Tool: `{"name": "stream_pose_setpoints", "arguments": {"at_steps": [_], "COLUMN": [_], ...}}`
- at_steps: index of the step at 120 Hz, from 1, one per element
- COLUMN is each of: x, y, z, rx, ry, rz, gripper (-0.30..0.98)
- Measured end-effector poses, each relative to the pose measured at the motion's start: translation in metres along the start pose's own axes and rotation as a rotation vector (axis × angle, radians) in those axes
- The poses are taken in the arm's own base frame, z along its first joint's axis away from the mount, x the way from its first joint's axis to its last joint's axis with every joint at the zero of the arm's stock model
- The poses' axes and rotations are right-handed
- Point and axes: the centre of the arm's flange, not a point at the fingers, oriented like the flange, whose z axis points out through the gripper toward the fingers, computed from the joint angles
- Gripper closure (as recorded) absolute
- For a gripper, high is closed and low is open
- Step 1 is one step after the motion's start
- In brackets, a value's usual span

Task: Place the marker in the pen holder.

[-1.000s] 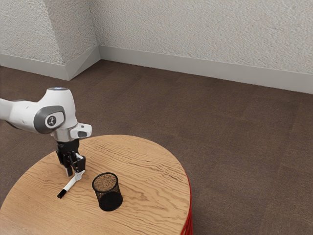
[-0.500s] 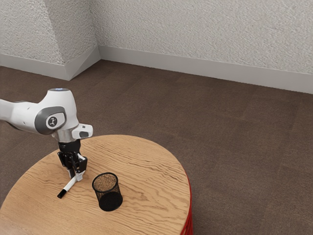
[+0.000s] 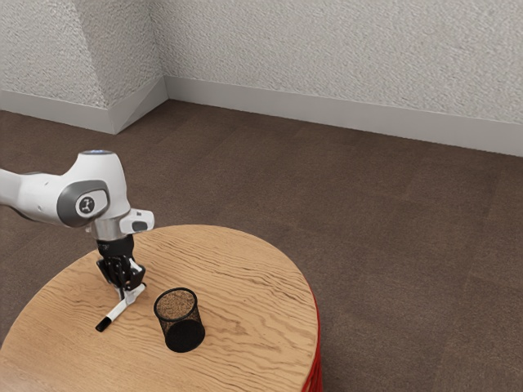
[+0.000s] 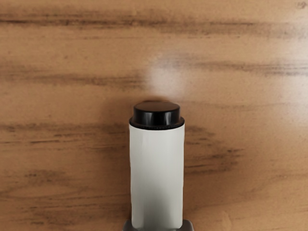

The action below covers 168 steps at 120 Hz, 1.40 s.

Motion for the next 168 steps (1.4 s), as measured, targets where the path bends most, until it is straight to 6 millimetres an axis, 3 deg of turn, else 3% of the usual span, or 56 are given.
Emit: {"name": "stream_pose_setpoints", "arguments": {"at_steps": [29, 59, 81, 97, 131, 139, 155, 168], "x": [0.000, -0.006, -0.005, -0.003, -0.006, -0.010, -0.021, -0.030], "y": [0.000, -0.007, 0.017, 0.021, 0.048, 0.053, 0.082, 0.092], "z": [0.000, -0.025, -0.070, -0.093, -0.146, -0.152, -0.159, -0.151], "rx": [0.010, -0.067, -0.078, -0.070, -0.081, -0.098, -0.117, -0.140], "ry": [0.019, 0.120, 0.249, 0.332, 0.508, 0.544, 0.581, 0.589], "rz": [-0.011, -0.032, 0.080, 0.184, 0.513, 0.591, 0.758, 0.854], "gripper": [0.79, 0.79, 0.79, 0.79, 0.79, 0.79, 0.77, 0.77]}}
